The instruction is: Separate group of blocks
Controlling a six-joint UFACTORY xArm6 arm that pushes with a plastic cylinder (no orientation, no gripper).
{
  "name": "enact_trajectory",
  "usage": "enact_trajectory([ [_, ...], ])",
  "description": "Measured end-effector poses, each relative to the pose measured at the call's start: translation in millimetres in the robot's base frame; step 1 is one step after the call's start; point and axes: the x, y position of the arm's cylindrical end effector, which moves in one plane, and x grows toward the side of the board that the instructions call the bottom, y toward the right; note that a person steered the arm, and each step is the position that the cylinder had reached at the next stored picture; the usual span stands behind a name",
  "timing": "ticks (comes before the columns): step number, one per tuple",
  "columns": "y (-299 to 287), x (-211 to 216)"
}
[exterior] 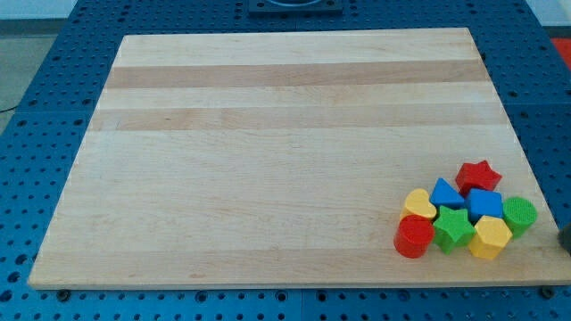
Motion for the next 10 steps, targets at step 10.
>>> enact_trajectory([
  [10, -36, 1],
])
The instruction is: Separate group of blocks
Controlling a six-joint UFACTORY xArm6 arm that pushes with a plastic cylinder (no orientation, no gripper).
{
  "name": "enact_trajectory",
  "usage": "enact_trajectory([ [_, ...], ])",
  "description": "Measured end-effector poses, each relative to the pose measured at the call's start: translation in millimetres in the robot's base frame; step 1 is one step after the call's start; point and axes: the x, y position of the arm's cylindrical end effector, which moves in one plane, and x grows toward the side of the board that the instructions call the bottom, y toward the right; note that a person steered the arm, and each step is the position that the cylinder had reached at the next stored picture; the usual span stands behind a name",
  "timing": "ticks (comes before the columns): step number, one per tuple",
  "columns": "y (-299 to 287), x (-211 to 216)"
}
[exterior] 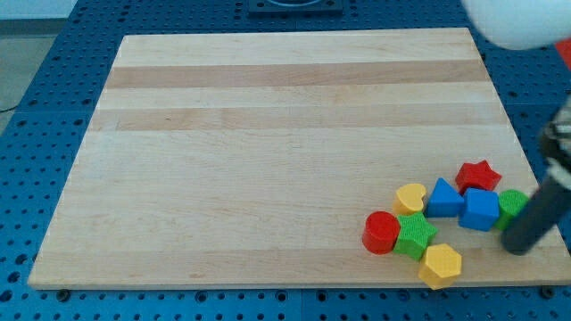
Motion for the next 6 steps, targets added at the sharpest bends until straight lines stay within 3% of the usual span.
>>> enact_trajectory([
  [1, 41, 28],
  [4, 20, 29],
  [5, 68, 22],
  [6, 66, -45],
])
